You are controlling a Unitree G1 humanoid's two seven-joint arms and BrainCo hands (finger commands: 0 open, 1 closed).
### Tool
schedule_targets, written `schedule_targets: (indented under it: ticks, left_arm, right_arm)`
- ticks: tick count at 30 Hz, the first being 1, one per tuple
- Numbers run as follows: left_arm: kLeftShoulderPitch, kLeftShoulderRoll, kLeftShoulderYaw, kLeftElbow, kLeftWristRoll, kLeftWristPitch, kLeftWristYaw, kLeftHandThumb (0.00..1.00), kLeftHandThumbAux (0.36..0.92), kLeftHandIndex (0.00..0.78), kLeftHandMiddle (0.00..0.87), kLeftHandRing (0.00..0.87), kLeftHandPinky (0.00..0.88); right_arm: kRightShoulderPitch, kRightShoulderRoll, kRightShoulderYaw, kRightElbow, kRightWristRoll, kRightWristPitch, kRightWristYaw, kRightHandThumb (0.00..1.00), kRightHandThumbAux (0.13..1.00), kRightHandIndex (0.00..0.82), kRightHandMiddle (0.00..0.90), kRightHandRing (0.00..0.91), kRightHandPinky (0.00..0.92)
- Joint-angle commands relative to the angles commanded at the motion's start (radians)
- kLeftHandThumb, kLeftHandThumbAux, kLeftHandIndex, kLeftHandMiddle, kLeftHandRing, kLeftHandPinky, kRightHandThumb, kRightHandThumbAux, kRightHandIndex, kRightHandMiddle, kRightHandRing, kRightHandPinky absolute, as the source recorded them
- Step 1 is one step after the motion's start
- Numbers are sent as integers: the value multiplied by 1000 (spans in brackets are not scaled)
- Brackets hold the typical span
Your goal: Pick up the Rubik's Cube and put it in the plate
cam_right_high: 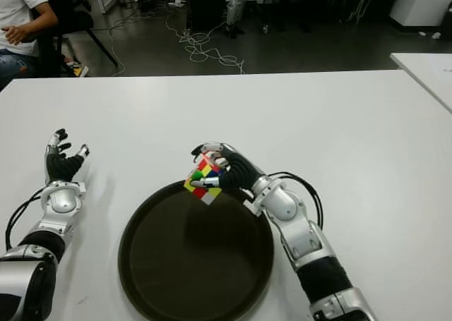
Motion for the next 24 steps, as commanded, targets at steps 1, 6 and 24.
schedule_targets:
  ticks: [1, 6, 24]
  left_arm:
    - [0, -1, 2, -1, -3, 0, -2, 83, 712, 94, 153, 153, 147]
    - [1, -7, 13, -3, -16, -11, -5, 95, 721, 98, 147, 149, 137]
    - [5, -13, 24, -3, -29, -34, -15, 106, 723, 93, 143, 139, 128]
  right_arm:
    - [1, -2, 2, -4, 7, 2, 13, 736, 706, 441, 866, 838, 832]
    - [10, -7, 15, -35, 1, -9, 31, 736, 707, 440, 865, 842, 838]
    - [24, -12, 29, -54, 13, 14, 64, 736, 707, 440, 867, 847, 847]
